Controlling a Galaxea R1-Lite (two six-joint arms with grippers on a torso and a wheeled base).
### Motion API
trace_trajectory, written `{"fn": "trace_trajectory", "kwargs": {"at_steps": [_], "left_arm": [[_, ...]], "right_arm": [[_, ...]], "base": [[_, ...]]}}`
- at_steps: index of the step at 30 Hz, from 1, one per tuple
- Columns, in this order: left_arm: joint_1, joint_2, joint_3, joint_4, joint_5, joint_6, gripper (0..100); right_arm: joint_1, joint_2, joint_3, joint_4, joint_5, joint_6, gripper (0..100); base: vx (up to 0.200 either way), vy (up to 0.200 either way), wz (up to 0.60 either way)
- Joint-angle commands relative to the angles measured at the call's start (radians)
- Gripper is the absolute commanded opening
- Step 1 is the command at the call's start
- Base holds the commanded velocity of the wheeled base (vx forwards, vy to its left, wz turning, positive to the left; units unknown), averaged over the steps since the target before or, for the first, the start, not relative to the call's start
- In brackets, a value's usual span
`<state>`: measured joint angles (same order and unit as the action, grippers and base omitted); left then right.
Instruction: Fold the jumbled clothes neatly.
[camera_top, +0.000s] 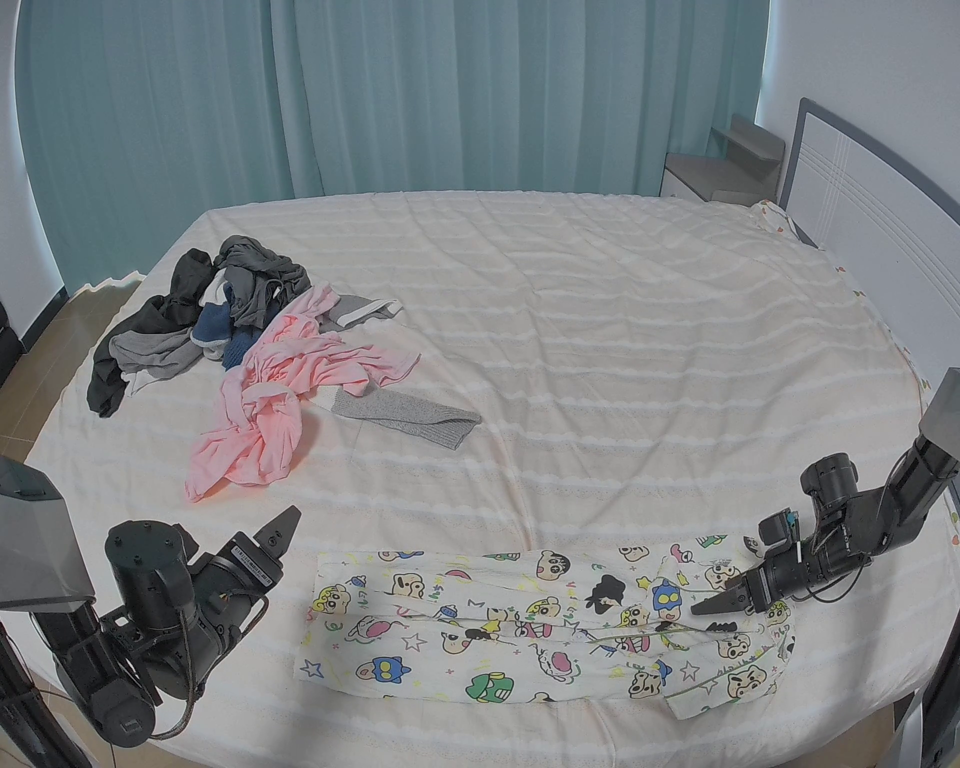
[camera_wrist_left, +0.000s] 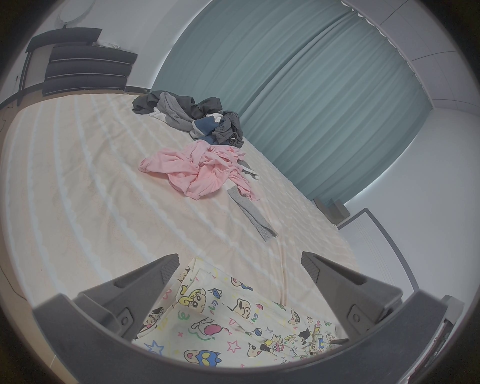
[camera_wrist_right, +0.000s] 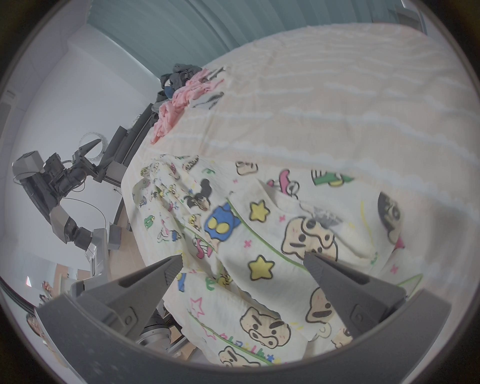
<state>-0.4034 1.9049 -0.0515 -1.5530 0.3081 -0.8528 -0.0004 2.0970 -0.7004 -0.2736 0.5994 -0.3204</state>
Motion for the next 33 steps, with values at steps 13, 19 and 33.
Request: {"fn": "trace_trajectory", "kwargs": {"at_steps": [13, 19, 33], "left_arm": [[-0.028, 0.003, 0.016, -0.018, 0.000, -0.006, 100], [-0.028, 0.005, 0.016, -0.018, 0.000, -0.006, 100], [-0.028, 0.005, 0.016, -0.018, 0.000, -0.006, 100]], "right_arm": [[0.034, -0.061, -0.017, 0.005, -0.136, -0.198, 100], [0.020, 0.020, -0.062, 0.011, -0.201, -0.276, 100], [0.014, 0.061, -0.100, 0.030, -0.219, -0.319, 100]], "base": [[0.000, 0.000, 0.00], [0.000, 0.000, 0.00], [0.000, 0.000, 0.00]]}}
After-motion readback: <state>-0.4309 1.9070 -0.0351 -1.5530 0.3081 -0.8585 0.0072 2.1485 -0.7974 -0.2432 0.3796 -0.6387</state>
